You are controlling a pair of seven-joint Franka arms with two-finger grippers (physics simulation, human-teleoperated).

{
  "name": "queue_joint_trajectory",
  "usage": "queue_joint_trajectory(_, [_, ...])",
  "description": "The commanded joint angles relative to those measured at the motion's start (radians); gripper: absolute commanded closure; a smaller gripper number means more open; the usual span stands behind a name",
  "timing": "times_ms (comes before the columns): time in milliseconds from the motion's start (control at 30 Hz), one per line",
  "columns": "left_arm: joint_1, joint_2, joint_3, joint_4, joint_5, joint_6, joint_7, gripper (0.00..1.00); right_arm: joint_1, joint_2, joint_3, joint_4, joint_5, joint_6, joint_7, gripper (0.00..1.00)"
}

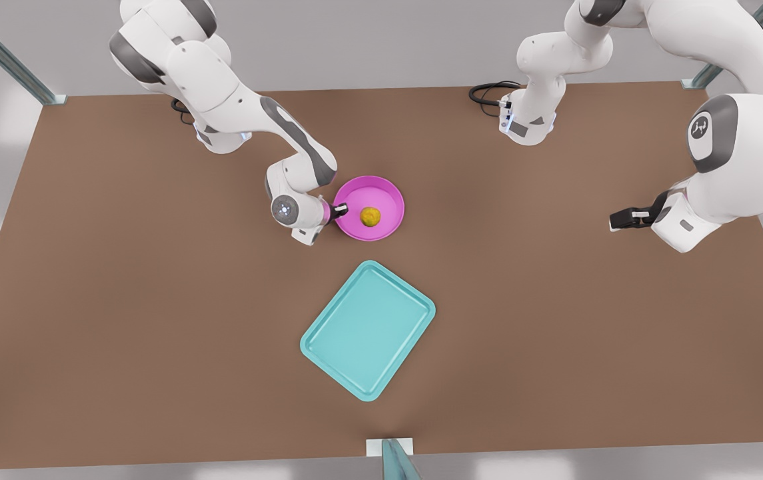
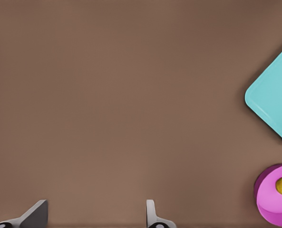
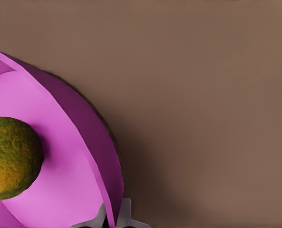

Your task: Place the orange on the plate with the left arm and the plate on the tray with the right arm

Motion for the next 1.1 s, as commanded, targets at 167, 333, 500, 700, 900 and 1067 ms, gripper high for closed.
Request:
queue_joint_trajectory(167, [0.0,-0.001,-0.001,0.0,0.001,-0.001,0.016,0.0,-0.002,-0.029,0.0,0.049,-0.006,-0.059,0.014,0.79])
queue_joint_trajectory(333, [0.0,0.0,-0.001,0.0,0.001,-0.001,0.016,0.0,-0.013,-0.036,-0.023,0.186,0.001,-0.057,0.029,0.79])
queue_joint_trajectory(500, [0.002,0.0,-0.001,0.002,0.001,0.001,0.018,0.0,-0.036,0.037,-0.097,0.394,0.004,-0.054,0.027,0.79])
queue_joint_trajectory(700, [0.0,0.003,0.0,0.019,0.017,-0.001,-0.007,0.0,-0.042,0.267,-0.135,0.687,0.01,-0.033,0.027,0.79])
queue_joint_trajectory(900, [-0.006,0.011,-0.014,0.017,0.037,-0.008,-0.005,0.0,-0.04,0.361,-0.143,0.776,0.002,-0.004,0.026,0.79])
queue_joint_trajectory(1067, [-0.031,0.009,-0.015,0.017,0.033,-0.007,-0.007,0.0,-0.073,0.356,-0.143,0.759,-0.003,-0.016,0.017,0.79])
